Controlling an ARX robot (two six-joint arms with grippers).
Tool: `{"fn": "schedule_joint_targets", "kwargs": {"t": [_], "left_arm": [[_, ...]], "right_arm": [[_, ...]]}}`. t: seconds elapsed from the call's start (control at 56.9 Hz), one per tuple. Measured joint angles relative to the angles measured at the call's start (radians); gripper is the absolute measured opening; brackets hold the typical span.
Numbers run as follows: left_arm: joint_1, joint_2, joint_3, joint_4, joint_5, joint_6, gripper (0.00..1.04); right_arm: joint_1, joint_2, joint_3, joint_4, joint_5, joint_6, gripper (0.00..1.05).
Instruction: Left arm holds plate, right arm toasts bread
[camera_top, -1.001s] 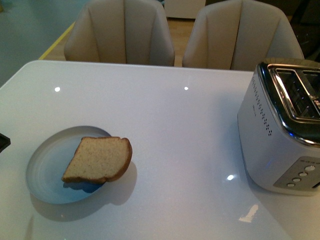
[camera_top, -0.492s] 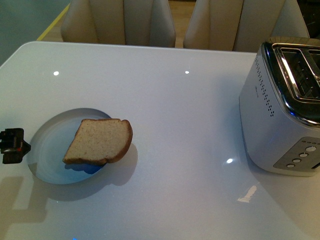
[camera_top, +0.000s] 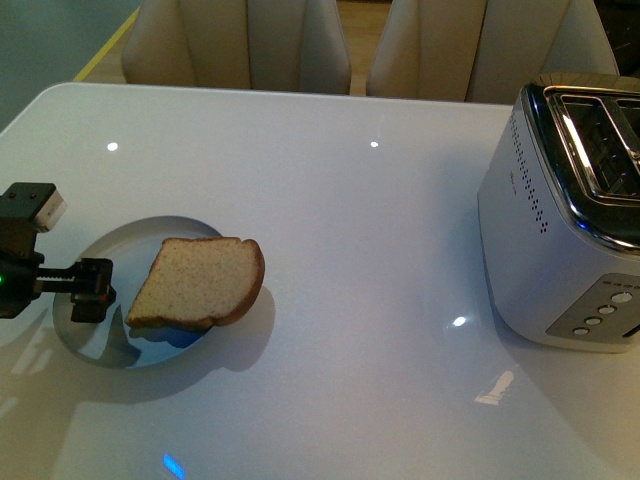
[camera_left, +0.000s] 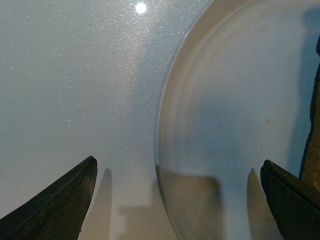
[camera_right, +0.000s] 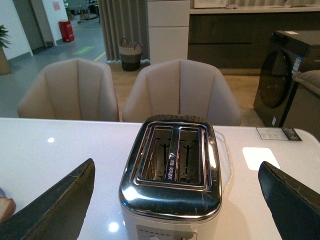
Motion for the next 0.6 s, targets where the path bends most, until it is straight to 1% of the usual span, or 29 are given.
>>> {"fn": "schedule_joint_targets", "kwargs": {"t": [0.158,0.193,0.597], "left_arm": [[-0.014,0.036,0.023,-0.019,-0.011,-0.019,0.97],[-0.014,0.037,0.027,-0.023,-0.012,-0.023,0.94],[-0.012,0.040,0.044,-0.051,-0.019,-0.082,0.32]], "right_arm": [[0.000,0.000,0.000,0.000,0.000,0.000,0.96],[0.000,0.000,0.000,0.000,0.000,0.000,0.96],[0.000,0.000,0.000,0.000,0.000,0.000,0.96]]}}
